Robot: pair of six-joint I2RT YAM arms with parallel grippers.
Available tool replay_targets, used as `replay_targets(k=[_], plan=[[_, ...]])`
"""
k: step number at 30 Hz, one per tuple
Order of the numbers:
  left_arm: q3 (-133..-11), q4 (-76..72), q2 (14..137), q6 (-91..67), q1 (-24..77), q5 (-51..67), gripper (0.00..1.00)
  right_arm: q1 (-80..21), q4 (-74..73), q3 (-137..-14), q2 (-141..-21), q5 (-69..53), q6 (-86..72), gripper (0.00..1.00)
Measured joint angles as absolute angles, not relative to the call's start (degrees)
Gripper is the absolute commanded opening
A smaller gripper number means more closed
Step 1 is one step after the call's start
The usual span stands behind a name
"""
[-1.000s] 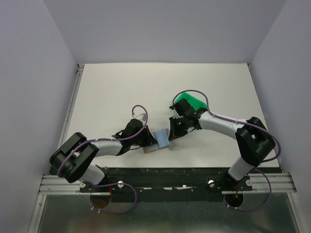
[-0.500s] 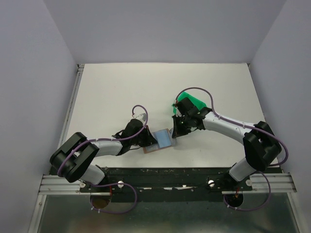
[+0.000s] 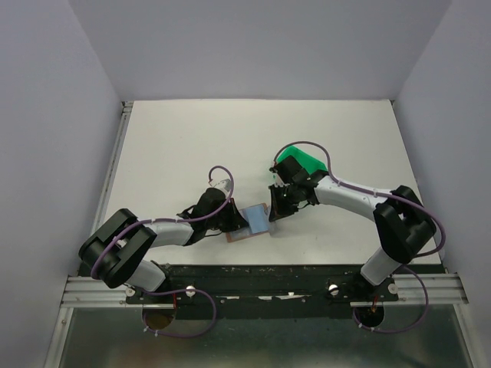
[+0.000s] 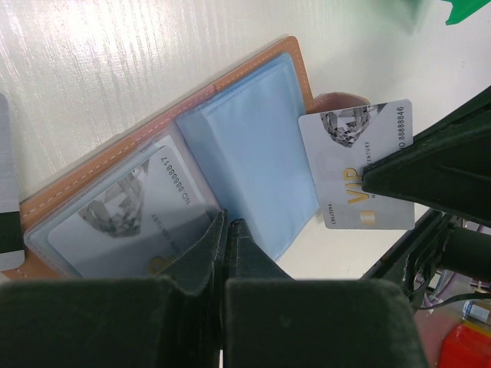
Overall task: Put the credit cards into the card holder
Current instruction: Insert the credit card into the card holder.
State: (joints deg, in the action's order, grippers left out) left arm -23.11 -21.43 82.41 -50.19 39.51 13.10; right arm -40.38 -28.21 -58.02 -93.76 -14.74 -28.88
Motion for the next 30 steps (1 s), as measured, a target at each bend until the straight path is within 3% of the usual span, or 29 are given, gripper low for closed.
replay_targets(k=[30], plan=[[-22.98,-21.78,82.52,-50.37,39.51,13.17,0.00,-40.36,-23.14,-58.41,-98.80,-23.38,-30.11,0.00]])
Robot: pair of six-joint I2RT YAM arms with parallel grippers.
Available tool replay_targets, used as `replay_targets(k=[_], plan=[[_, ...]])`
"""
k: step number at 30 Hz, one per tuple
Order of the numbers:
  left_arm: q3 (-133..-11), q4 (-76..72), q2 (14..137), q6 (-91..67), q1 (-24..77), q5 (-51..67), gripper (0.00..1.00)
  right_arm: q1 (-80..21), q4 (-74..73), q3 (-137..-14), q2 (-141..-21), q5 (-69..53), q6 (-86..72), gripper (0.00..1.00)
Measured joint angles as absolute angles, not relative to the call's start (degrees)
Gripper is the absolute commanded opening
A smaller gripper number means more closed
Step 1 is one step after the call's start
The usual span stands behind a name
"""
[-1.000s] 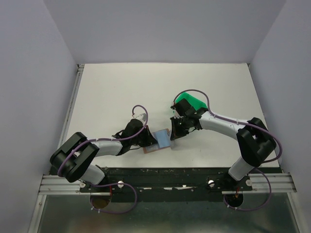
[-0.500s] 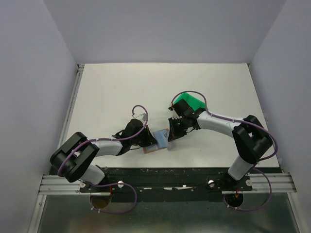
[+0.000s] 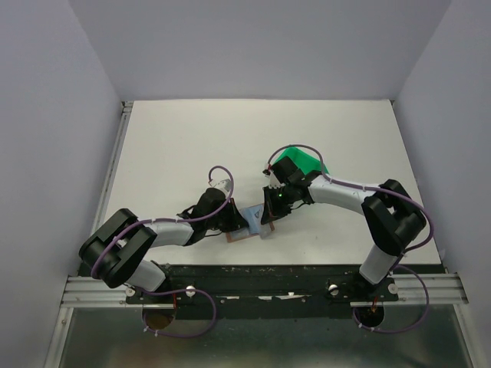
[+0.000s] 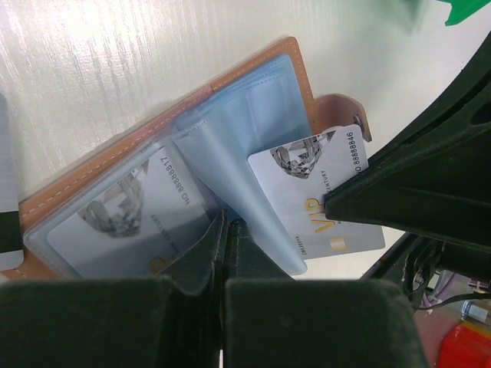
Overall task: Put the credit cards into the card holder
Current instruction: Insert the credit card into the card holder.
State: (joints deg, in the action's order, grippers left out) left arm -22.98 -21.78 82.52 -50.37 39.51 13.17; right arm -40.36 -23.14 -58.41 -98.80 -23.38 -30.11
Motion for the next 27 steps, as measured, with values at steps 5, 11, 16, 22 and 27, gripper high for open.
replay_targets(k=[5,11,16,22,27], plan=[[-22.90,-20.84,81.71,-50.37,39.51,13.13,0.00,-40.36,-22.96,-58.43,-98.98,-23.46,-30.28,0.00],[-22.63,-14.59,74.02,-50.04,39.51,12.53,0.00,-40.36,-22.85,-58.43,-99.13,-23.42,-30.52,0.00],[-24.01,-10.00,66.50,-48.75,39.62,11.20,0.00,-40.36,-22.83,-58.43,-99.22,-23.42,-30.61,0.00],[-28.95,-10.31,71.48,-46.85,40.16,11.07,0.00,-40.36,-22.81,-58.46,-99.31,-23.42,-30.63,0.00],[-29.56,-11.14,78.26,-46.50,41.78,11.11,0.00,-40.36,-22.79,-58.46,-99.33,-23.42,-30.63,0.00]])
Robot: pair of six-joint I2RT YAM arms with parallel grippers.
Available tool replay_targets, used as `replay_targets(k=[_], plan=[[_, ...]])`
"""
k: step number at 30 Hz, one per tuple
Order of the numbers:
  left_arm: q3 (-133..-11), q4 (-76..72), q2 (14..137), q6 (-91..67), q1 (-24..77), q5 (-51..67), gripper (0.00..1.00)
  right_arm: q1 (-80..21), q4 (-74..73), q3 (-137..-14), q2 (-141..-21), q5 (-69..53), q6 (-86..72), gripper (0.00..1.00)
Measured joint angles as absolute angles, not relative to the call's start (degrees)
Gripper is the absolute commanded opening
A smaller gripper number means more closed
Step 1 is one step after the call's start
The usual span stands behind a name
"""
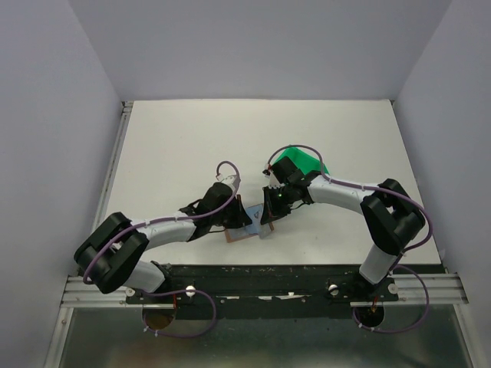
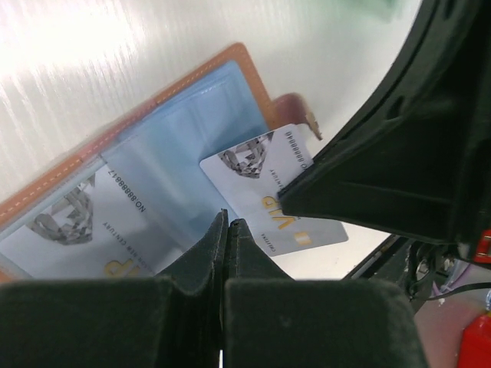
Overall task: Put the credit cards into the card holder
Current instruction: Insert the credit card into the card holder.
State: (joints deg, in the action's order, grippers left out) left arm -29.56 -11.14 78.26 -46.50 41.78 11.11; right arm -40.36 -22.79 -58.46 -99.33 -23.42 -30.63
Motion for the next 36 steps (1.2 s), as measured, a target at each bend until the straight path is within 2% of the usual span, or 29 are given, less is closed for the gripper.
replay_targets(k=[12,36], plan=[[-28.82,-13.08,82.02,-46.54,42.50,10.87,0.00,-40.36,-22.79,-58.46,-99.33,-23.40,-30.63,0.01],[-24.38,-13.39,78.63,-46.98,42.50,8.16,0.00,-40.38,-23.88,-58.41,-96.86,-18.39,-30.63,0.00]])
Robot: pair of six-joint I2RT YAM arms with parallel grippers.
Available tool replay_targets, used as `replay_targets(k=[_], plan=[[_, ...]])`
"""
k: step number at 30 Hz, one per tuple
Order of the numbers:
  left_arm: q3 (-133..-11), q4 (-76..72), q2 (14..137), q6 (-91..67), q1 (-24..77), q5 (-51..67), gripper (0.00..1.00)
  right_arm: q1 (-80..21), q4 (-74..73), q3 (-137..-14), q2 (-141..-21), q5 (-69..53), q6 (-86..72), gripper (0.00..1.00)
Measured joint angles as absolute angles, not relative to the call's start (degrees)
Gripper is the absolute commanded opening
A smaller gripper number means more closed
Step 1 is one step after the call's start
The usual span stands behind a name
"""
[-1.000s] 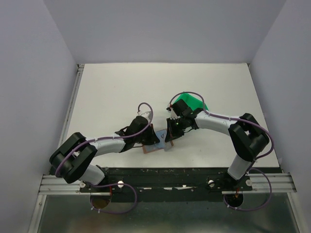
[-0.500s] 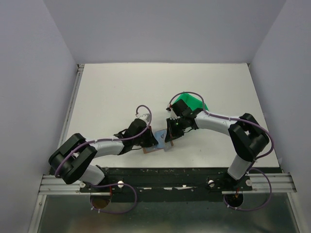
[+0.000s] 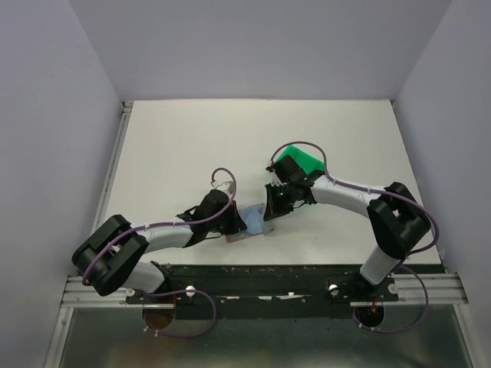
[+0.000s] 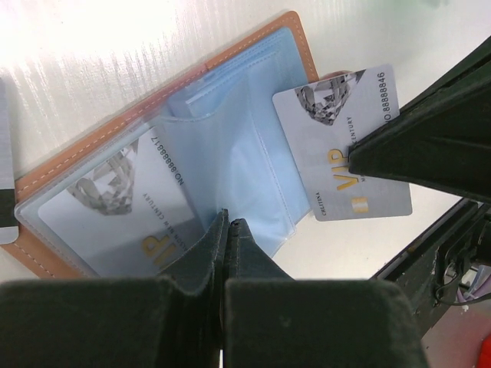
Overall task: Put the credit cards into the card holder
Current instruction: Insert the credit card into the card holder.
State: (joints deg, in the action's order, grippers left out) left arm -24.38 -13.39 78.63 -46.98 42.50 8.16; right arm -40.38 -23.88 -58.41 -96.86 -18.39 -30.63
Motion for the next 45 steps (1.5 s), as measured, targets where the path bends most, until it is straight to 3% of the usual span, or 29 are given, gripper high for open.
replay_targets(k=[12,37,45], plan=[[-23.94,-13.56,78.24,-47.20,42.50,8.10,0.00,-40.36,-24.56,-58.41,-96.51,-17.56,-30.59,0.00],[-23.94,-13.56,78.13,-47.18,42.50,8.12,0.00,-40.36,-21.61,-58.43,-99.35,-27.51,-30.00,0.00],[-23.86,-10.44,70.96,-46.92,42.50,8.10,0.00,-40.36,-18.02,-58.08,-99.35,-31.18,-30.72,0.00]])
